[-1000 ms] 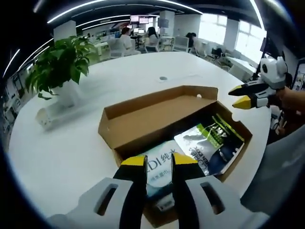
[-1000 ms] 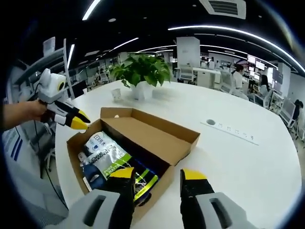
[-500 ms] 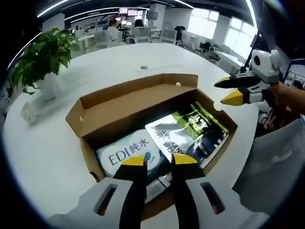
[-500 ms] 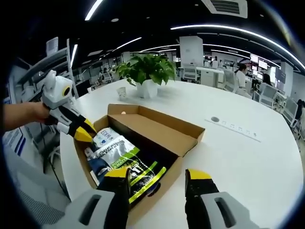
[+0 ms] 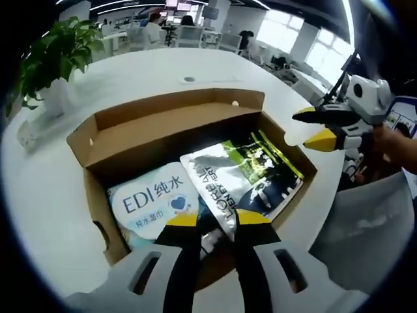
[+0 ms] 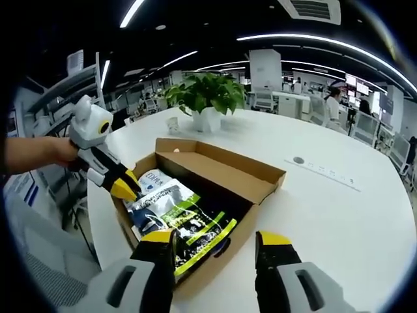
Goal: Operate the shoe box by opening the lid, removing the specified soft item, and placing it in the target area until the item is outside and the box remains undamaged.
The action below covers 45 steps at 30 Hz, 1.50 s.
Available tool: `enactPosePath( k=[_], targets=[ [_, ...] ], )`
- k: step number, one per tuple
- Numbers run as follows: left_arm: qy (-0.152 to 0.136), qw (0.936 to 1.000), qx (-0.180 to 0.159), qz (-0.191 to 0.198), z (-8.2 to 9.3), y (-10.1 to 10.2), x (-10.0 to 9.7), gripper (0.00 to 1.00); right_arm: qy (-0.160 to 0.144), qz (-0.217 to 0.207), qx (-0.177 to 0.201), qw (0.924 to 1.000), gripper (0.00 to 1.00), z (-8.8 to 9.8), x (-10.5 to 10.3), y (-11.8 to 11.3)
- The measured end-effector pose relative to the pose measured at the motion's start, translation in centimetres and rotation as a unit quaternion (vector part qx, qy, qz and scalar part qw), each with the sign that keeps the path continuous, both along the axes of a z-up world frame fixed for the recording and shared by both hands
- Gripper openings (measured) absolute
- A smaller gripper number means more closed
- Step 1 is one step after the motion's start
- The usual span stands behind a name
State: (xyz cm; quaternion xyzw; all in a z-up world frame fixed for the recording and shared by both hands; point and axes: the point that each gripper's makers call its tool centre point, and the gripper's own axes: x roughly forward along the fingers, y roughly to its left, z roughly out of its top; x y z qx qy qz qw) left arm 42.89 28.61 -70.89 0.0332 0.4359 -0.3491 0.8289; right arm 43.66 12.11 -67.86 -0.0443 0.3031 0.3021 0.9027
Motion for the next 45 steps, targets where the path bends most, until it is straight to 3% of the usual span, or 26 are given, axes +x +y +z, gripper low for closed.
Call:
enactPosePath(
  k=[8, 17, 23, 28, 31, 33, 45],
  targets=[
    [0.024, 0.9996, -0.012, 0.004, -1.2, -0.5, -0.7, 0.15, -0.003, 0.011, 0.001, 0.9999, 0.47, 0.0, -0.7, 0.6],
    [0.055, 0.9966, -0.052, 0.032, -1.7, -1.1, -0.4, 0.07, -0.004, 0.019, 0.004, 0.9998, 0.47, 0.1, -1.2, 1.2],
    [0.053, 0.9957, -0.062, 0.044, -1.4, -1.2, -0.1, 0.0, -0.002, 0.022, 0.006, 0.9997, 0.47, 0.0, -1.3, 1.5],
    [0.055, 0.9947, -0.07, 0.052, -1.3, -1.2, -0.2, 0.0, 0.0, 0.023, 0.008, 0.9997, 0.47, -0.1, -1.3, 1.8],
    [0.043, 0.9951, -0.065, 0.061, -1.0, -0.7, 0.1, 0.0, 0.003, 0.024, 0.009, 0.9997, 0.47, -0.2, -1.4, 2.1],
    [0.021, 0.9961, -0.055, 0.065, -0.6, -0.1, 0.5, 0.0, 0.004, 0.025, 0.01, 0.9996, 0.47, -0.4, -1.4, 2.3],
    [0.004, 0.9956, -0.048, 0.08, 0.4, 1.8, 0.8, 0.0, 0.022, 0.033, 0.019, 0.999, 0.45, -1.4, -0.9, 4.3]
  ],
)
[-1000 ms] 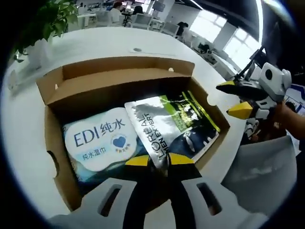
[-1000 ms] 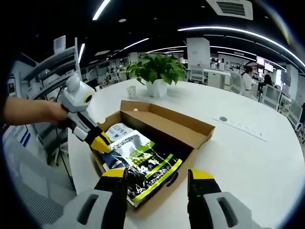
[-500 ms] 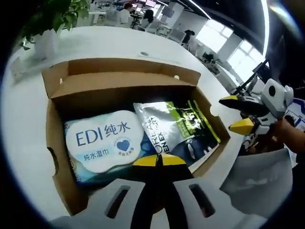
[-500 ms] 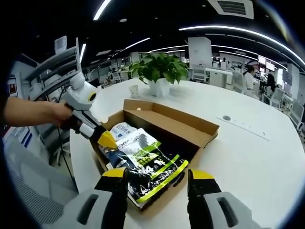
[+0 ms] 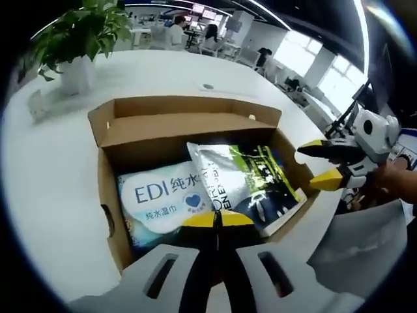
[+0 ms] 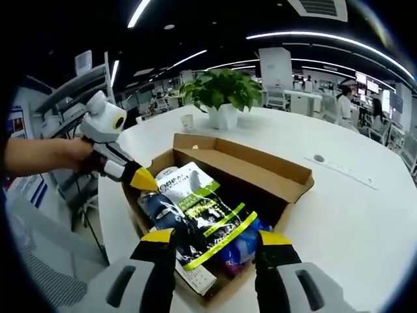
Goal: Operate the shoe box by opening the lid, removing the specified soft item, and placing it in the target area until the item is outside and the box remains undamaged.
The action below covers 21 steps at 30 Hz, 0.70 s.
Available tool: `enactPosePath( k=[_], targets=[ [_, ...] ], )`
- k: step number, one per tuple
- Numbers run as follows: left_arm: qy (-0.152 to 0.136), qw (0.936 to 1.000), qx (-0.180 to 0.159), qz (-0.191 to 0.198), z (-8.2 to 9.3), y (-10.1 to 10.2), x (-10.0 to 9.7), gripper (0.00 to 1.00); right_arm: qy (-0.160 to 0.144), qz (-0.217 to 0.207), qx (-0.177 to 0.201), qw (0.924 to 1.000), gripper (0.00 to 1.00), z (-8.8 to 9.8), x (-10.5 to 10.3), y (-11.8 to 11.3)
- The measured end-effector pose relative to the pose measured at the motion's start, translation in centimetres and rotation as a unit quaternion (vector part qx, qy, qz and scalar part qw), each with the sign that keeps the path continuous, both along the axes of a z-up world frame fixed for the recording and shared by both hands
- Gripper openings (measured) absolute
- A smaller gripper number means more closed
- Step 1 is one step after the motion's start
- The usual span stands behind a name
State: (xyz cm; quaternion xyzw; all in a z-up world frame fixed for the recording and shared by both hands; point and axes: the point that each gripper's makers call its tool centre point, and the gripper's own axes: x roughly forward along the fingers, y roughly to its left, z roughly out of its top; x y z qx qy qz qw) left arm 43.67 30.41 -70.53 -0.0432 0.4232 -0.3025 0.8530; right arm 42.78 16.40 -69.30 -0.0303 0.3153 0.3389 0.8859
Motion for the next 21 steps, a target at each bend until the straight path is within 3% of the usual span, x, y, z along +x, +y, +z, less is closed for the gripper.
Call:
enactPosePath(
  k=[9, 21],
  targets=[
    [0.002, 0.9997, 0.021, 0.015, -0.6, 1.5, 0.3, 0.0, 0.021, 0.003, 0.002, 0.9998, 0.4, -1.3, 0.3, 1.4],
    [0.004, 0.9994, 0.029, 0.016, -1.2, 1.9, 0.3, 0.0, 0.062, 0.018, -0.005, 0.9979, 0.35, -3.2, 0.0, 3.2]
  ],
)
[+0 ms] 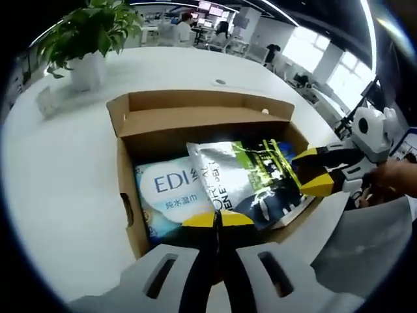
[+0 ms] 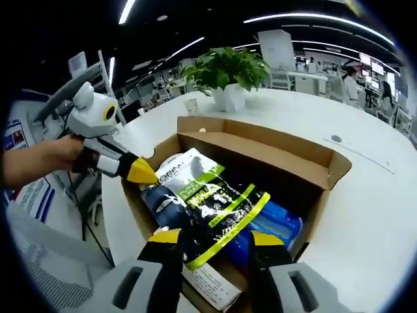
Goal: Operate the shoe box by opening the lid, removing the specified soft item, and placing it in the target area until the item is outside and the box remains undamaged.
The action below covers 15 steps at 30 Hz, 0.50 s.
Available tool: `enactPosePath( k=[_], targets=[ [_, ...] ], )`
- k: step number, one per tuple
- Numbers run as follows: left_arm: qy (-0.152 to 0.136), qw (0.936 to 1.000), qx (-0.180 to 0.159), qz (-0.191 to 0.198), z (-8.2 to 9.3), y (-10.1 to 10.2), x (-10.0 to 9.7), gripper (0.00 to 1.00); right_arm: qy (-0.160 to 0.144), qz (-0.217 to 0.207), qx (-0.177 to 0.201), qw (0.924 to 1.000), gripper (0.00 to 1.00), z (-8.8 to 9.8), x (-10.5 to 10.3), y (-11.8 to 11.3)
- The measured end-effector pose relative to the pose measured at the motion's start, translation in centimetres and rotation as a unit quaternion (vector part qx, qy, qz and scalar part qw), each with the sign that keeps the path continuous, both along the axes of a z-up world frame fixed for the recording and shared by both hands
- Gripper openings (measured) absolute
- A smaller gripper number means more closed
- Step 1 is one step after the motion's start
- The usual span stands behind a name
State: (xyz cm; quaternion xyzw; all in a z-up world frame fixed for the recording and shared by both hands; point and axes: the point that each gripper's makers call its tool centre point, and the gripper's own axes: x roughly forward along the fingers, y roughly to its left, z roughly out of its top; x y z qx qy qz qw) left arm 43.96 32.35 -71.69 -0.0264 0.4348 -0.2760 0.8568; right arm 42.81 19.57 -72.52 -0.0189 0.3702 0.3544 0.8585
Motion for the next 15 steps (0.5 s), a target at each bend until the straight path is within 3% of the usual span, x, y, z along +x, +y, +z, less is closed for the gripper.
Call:
enactPosePath(
  k=[10, 15],
  targets=[
    [0.003, 1.0, 0.001, 0.003, -0.3, 0.14, 0.0, 0.0, 0.018, 0.0, -0.005, 0.9998, 0.32, -1.06, 0.06, 0.64],
    [0.0, 1.0, -0.002, 0.005, -0.17, 0.13, -0.08, 0.0, 0.019, -0.019, 0.006, 0.9996, 0.24, -0.84, 0.24, 0.71]
  ],
)
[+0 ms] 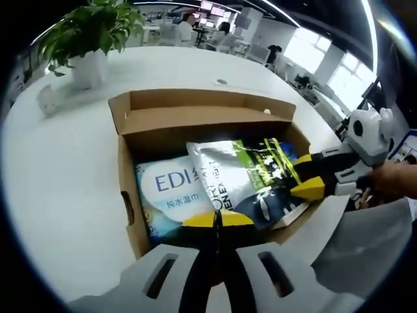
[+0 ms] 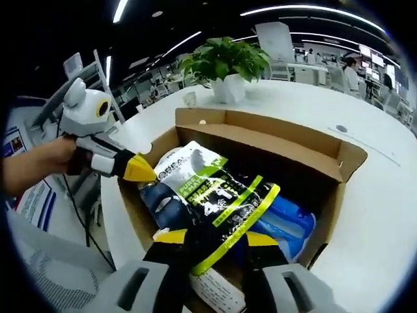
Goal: Operate the shoe box by opening the lid, removing the specified soft item, and placing it in the target area until the item is outside and the box remains undamaged.
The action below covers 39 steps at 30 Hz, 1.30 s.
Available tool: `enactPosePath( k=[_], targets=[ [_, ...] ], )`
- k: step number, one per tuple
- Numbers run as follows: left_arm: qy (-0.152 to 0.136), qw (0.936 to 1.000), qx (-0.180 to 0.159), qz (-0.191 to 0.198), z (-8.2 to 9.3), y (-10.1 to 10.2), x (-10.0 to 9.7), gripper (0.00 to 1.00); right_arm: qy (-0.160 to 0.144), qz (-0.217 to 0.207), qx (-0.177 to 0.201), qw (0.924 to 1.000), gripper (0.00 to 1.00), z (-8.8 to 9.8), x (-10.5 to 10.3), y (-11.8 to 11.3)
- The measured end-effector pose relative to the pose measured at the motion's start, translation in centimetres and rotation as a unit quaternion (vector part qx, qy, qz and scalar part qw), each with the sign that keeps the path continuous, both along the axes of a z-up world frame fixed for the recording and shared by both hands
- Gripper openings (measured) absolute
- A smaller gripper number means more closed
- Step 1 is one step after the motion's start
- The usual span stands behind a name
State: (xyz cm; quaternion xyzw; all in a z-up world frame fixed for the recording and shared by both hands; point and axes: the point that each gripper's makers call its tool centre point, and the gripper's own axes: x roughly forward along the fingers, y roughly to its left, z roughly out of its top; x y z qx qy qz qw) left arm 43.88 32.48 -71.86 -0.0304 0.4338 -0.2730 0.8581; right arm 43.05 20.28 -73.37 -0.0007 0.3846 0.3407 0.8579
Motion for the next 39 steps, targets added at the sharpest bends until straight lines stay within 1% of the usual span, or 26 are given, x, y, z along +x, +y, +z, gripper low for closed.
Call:
enactPosePath(
  k=[4, 7, 9, 15, 19, 28, 32, 39],
  targets=[
    [-0.003, 1.0, -0.001, 0.002, 0.1, 0.1, 0.0, 0.0, -0.001, -0.021, 0.015, 0.9997, 0.09, 0.7, 0.3, -0.4],
    [-0.004, 1.0, -0.004, 0.004, 0.2, 0.2, -0.1, 0.0, -0.012, -0.031, 0.02, 0.9993, 0.02, 1.2, 0.7, -0.8],
    [-0.007, 0.9999, -0.009, 0.007, 0.5, 0.1, -0.1, 0.0, -0.007, -0.042, 0.035, 0.9985, 0.01, 1.6, 0.9, -0.7],
    [-0.012, 0.9998, -0.014, 0.003, 1.1, -0.2, -0.2, 0.0, -0.023, -0.061, 0.053, 0.9965, 0.0, 3.2, 1.4, -1.1],
    [-0.015, 0.9996, -0.022, 0.006, 1.7, -0.6, 0.0, 0.0, -0.03, -0.063, 0.053, 0.9962, 0.0, 3.8, 1.6, -1.4],
    [-0.024, 0.9993, -0.029, 0.0, 3.0, -1.9, 0.1, 0.0, -0.033, -0.079, 0.063, 0.9944, 0.0, 5.5, 2.0, -2.7],
    [-0.027, 0.9991, -0.032, -0.003, 3.5, -2.5, 0.2, 0.0, -0.039, -0.082, 0.064, 0.9938, 0.0, 6.2, 2.0, -3.3],
    [-0.031, 0.9986, -0.041, -0.01, 4.8, -4.3, 0.3, 0.0, -0.044, -0.096, 0.068, 0.9921, 0.0, 7.2, 2.2, -5.1]
  ],
)
